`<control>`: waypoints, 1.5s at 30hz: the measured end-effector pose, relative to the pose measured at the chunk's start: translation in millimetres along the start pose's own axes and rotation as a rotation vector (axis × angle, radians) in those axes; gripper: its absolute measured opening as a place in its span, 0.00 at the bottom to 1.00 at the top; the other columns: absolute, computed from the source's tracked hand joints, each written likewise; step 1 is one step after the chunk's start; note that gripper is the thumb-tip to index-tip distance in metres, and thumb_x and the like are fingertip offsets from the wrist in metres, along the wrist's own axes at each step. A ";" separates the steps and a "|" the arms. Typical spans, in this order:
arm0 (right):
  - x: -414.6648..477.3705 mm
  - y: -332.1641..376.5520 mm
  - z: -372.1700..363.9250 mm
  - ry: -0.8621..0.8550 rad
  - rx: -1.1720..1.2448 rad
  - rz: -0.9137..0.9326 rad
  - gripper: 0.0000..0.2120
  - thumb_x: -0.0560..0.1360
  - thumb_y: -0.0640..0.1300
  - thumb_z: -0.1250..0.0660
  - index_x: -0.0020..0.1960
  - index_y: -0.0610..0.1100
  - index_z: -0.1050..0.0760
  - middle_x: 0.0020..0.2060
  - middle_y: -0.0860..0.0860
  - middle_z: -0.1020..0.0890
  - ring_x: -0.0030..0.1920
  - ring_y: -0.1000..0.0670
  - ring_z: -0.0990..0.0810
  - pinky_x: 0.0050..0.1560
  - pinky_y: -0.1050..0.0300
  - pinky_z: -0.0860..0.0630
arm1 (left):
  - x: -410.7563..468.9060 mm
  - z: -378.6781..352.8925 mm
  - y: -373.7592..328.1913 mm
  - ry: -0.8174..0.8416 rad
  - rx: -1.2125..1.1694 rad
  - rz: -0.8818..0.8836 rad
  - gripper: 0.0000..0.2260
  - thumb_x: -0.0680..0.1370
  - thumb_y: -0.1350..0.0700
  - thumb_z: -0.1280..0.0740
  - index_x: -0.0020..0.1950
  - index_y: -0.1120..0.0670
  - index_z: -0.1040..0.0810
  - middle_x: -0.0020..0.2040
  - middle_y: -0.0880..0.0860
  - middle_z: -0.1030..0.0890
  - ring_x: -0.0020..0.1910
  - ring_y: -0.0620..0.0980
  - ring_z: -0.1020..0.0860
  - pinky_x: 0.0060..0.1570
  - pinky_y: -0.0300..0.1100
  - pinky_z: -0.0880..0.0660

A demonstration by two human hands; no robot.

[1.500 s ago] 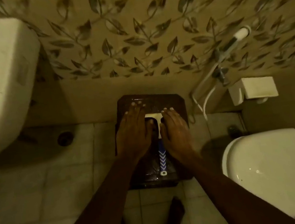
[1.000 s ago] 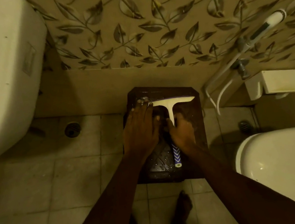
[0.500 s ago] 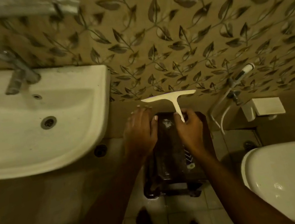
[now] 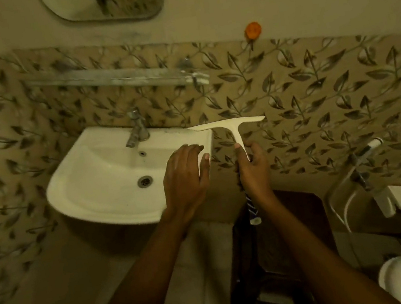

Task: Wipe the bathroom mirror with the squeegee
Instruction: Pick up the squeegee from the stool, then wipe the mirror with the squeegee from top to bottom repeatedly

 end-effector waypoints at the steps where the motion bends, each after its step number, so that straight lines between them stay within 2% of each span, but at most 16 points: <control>1: -0.8 12.3 -10.1 -0.001 -0.009 0.014 0.09 0.79 0.53 0.40 0.49 0.47 0.27 0.31 0.51 0.24 0.27 0.54 0.27 0.26 0.61 0.31 | 8.6 14.3 6.0 -0.031 0.004 -0.006 0.15 0.82 0.51 0.42 0.59 0.57 0.22 0.56 0.54 0.18 0.59 0.53 0.23 0.60 0.46 0.27; 3: -0.2 38.2 -32.0 0.001 -0.011 0.046 0.12 0.79 0.53 0.40 0.47 0.45 0.26 0.30 0.52 0.24 0.26 0.56 0.27 0.25 0.61 0.30 | 26.6 41.3 20.7 -0.086 0.015 -0.021 0.13 0.82 0.51 0.42 0.56 0.56 0.22 0.52 0.54 0.18 0.54 0.52 0.22 0.56 0.45 0.26; 6: 3.3 74.3 -64.7 -0.024 0.004 0.103 0.16 0.79 0.53 0.40 0.46 0.40 0.26 0.26 0.51 0.26 0.20 0.58 0.30 0.18 0.64 0.33 | 55.3 78.8 49.6 -0.140 0.048 -0.049 0.13 0.82 0.51 0.43 0.50 0.57 0.22 0.47 0.54 0.20 0.48 0.53 0.23 0.48 0.47 0.26; 10: 7.3 115.3 -118.1 -0.064 0.034 0.194 0.19 0.80 0.52 0.40 0.46 0.35 0.27 0.28 0.44 0.25 0.21 0.51 0.30 0.19 0.60 0.33 | 93.1 126.7 92.2 -0.191 0.043 -0.124 0.11 0.81 0.52 0.42 0.49 0.57 0.23 0.45 0.54 0.21 0.45 0.53 0.24 0.44 0.46 0.26; 13: 9.3 141.8 -157.6 -0.118 0.036 0.255 0.20 0.80 0.51 0.39 0.42 0.34 0.29 0.28 0.43 0.26 0.20 0.50 0.30 0.18 0.60 0.33 | 124.5 157.8 124.0 -0.194 0.023 -0.194 0.12 0.81 0.52 0.43 0.50 0.57 0.23 0.46 0.54 0.20 0.46 0.53 0.24 0.46 0.47 0.26; 17: 24.2 178.1 -196.2 -0.174 0.046 0.297 0.17 0.79 0.51 0.39 0.41 0.38 0.28 0.28 0.44 0.26 0.21 0.50 0.28 0.18 0.59 0.30 | 179.4 192.9 152.5 -0.217 -0.018 -0.264 0.11 0.81 0.51 0.42 0.53 0.54 0.23 0.48 0.52 0.20 0.48 0.50 0.24 0.49 0.40 0.30; 20: 40.2 210.0 -212.2 -0.208 0.036 0.340 0.14 0.79 0.51 0.39 0.41 0.43 0.26 0.29 0.47 0.25 0.22 0.52 0.28 0.19 0.60 0.30 | 225.9 218.1 168.0 -0.264 -0.072 -0.248 0.11 0.81 0.50 0.42 0.53 0.53 0.24 0.49 0.51 0.20 0.48 0.49 0.24 0.47 0.37 0.33; 23: 59.6 247.1 -221.8 -0.232 -0.017 0.420 0.15 0.79 0.51 0.39 0.42 0.41 0.25 0.29 0.44 0.24 0.23 0.50 0.27 0.19 0.60 0.29 | 273.0 240.5 178.8 -0.300 -0.138 -0.230 0.11 0.82 0.50 0.43 0.54 0.53 0.24 0.50 0.50 0.21 0.48 0.47 0.24 0.48 0.37 0.32; 26: 83.9 282.3 -228.6 -0.238 -0.027 0.493 0.12 0.79 0.50 0.39 0.43 0.42 0.25 0.31 0.44 0.23 0.25 0.51 0.26 0.20 0.60 0.28 | 315.9 259.3 184.5 -0.316 -0.173 -0.230 0.12 0.82 0.48 0.45 0.57 0.52 0.25 0.55 0.50 0.21 0.53 0.47 0.24 0.53 0.37 0.32; 29: 109.7 312.0 -234.9 -0.242 -0.037 0.546 0.11 0.79 0.50 0.39 0.47 0.43 0.25 0.35 0.46 0.22 0.28 0.49 0.25 0.22 0.61 0.28 | 356.8 272.6 189.8 -0.311 -0.181 -0.225 0.14 0.82 0.47 0.45 0.61 0.51 0.27 0.61 0.50 0.23 0.58 0.48 0.25 0.58 0.43 0.29; 33: 139.3 357.9 -240.8 -0.264 -0.093 0.669 0.08 0.80 0.50 0.40 0.48 0.46 0.26 0.36 0.49 0.22 0.32 0.50 0.22 0.24 0.64 0.27 | 411.8 278.0 199.9 -0.221 -0.439 -0.158 0.18 0.82 0.41 0.49 0.64 0.49 0.29 0.58 0.45 0.26 0.54 0.44 0.27 0.51 0.40 0.32; 35: 153.7 385.0 -244.1 -0.281 -0.120 0.736 0.08 0.79 0.50 0.39 0.46 0.48 0.26 0.34 0.50 0.22 0.30 0.54 0.22 0.23 0.66 0.28 | 444.7 279.0 209.6 -0.188 -0.539 -0.113 0.21 0.81 0.38 0.50 0.65 0.48 0.30 0.57 0.43 0.28 0.55 0.43 0.29 0.52 0.39 0.34; 37: 166.8 412.9 -247.8 -0.316 -0.153 0.797 0.09 0.79 0.49 0.39 0.47 0.44 0.26 0.33 0.51 0.23 0.27 0.59 0.23 0.22 0.69 0.29 | 476.8 283.4 219.5 -0.196 -0.556 -0.100 0.22 0.80 0.38 0.50 0.65 0.49 0.30 0.60 0.47 0.27 0.57 0.45 0.28 0.54 0.42 0.32; 39: 178.6 438.1 -249.2 -0.397 -0.212 0.841 0.11 0.80 0.48 0.40 0.49 0.40 0.25 0.32 0.51 0.23 0.27 0.56 0.23 0.23 0.60 0.25 | 507.7 292.3 231.6 -0.265 -0.507 -0.090 0.20 0.81 0.40 0.48 0.64 0.51 0.29 0.62 0.51 0.26 0.59 0.49 0.27 0.58 0.47 0.28; 42: 193.6 467.6 -256.1 -0.474 -0.270 0.880 0.13 0.81 0.49 0.42 0.50 0.40 0.25 0.33 0.45 0.23 0.31 0.44 0.24 0.32 0.45 0.22 | 547.4 301.1 258.5 -0.361 -0.463 -0.028 0.19 0.81 0.42 0.46 0.63 0.52 0.28 0.62 0.53 0.27 0.60 0.52 0.28 0.61 0.51 0.28; 45: 205.1 490.7 -262.8 -0.555 -0.347 0.890 0.15 0.81 0.51 0.44 0.48 0.40 0.26 0.34 0.42 0.23 0.34 0.38 0.23 0.34 0.39 0.21 | 579.4 300.1 277.5 -0.382 -0.477 -0.003 0.21 0.81 0.42 0.46 0.66 0.54 0.30 0.65 0.55 0.29 0.63 0.53 0.29 0.64 0.51 0.30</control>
Point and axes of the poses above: each hand's wrist, its own x-axis towards the middle knuckle, its own z-axis out of the back of the hand, y = z × x, the point moved 10 cm from there along x, towards the middle knuckle
